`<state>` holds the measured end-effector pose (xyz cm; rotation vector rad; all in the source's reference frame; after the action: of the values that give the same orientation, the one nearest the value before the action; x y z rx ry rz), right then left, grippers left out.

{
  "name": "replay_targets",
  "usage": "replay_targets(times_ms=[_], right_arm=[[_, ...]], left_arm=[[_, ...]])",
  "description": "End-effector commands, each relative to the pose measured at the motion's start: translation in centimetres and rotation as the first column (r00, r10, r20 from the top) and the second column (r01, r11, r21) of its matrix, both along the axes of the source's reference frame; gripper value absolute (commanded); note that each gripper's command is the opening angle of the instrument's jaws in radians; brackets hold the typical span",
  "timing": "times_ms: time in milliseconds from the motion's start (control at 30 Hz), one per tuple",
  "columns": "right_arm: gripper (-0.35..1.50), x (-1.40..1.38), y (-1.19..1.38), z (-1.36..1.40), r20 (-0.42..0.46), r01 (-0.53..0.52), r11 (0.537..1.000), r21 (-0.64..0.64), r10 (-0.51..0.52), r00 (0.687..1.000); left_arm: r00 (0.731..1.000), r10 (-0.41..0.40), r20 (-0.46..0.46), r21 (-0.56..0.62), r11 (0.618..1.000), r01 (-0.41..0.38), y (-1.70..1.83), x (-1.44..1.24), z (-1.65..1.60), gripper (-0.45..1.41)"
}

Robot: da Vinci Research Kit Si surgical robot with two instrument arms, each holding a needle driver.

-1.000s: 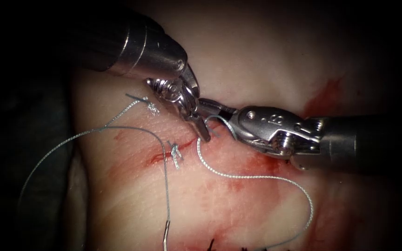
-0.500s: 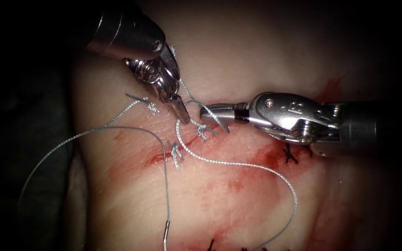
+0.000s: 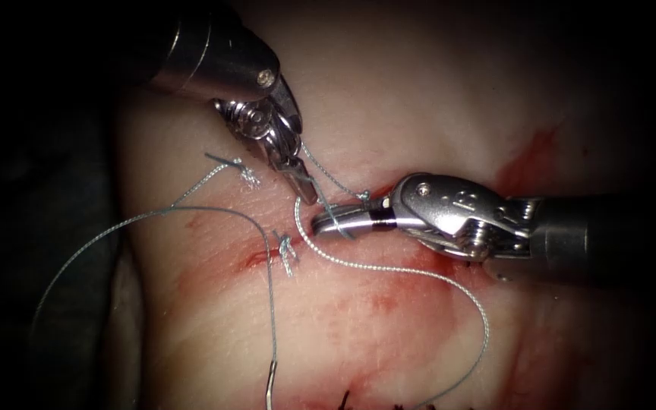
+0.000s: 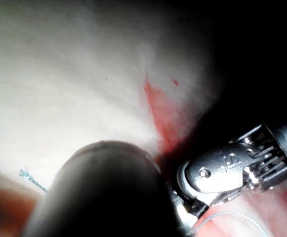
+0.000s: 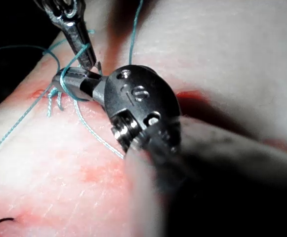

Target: Wound Closure

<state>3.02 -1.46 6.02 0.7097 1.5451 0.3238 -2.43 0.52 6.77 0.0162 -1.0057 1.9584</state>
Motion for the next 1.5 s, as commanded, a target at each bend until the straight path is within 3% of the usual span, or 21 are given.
replay_targets(times_ms=[33,500,933,1067,1167,1467,1500], right_arm=[[-0.35,0.09,0.00,0.03,-0.009,-0.006,1.000,0.002,0.006,1.000],[-0.35,0.17,0.08,0.21,-0.110,-0.106,0.976,0.189,0.128,0.986],[-0.35,0.04,0.22,0.19,-0.130,-0.179,0.958,0.223,0.211,0.969],[-0.35,0.03,0.22,0.21,-0.075,-0.278,0.944,0.179,0.295,0.952],[-0.35,0.06,0.16,0.18,0.028,-0.341,0.935,0.095,0.340,0.940],[-0.35,0.13,0.06,0.12,0.155,-0.338,0.940,-0.041,0.340,0.928],[-0.35,0.14,0.04,0.10,0.216,-0.369,0.927,-0.061,0.373,0.902]], left_arm=[[1.000,0.000,-0.001,0.000,1.000,0.000,0.01,-0.06,0.05,-0.45],[1.000,-0.001,0.014,0.024,1.000,0.001,-0.09,-0.20,0.07,-0.45],[0.999,0.005,0.034,0.063,0.998,-0.007,-0.21,-0.16,0.10,-0.45],[0.999,-0.030,0.033,0.095,0.995,0.027,-0.27,-0.19,0.07,-0.45],[0.998,-0.051,0.038,0.115,0.992,0.046,-0.29,-0.24,0.06,-0.45],[0.996,-0.084,0.009,0.129,0.988,0.082,-0.31,-0.29,0.05,-0.45],[0.996,-0.091,0.007,0.131,0.987,0.090,-0.31,-0.29,0.05,-0.45]])
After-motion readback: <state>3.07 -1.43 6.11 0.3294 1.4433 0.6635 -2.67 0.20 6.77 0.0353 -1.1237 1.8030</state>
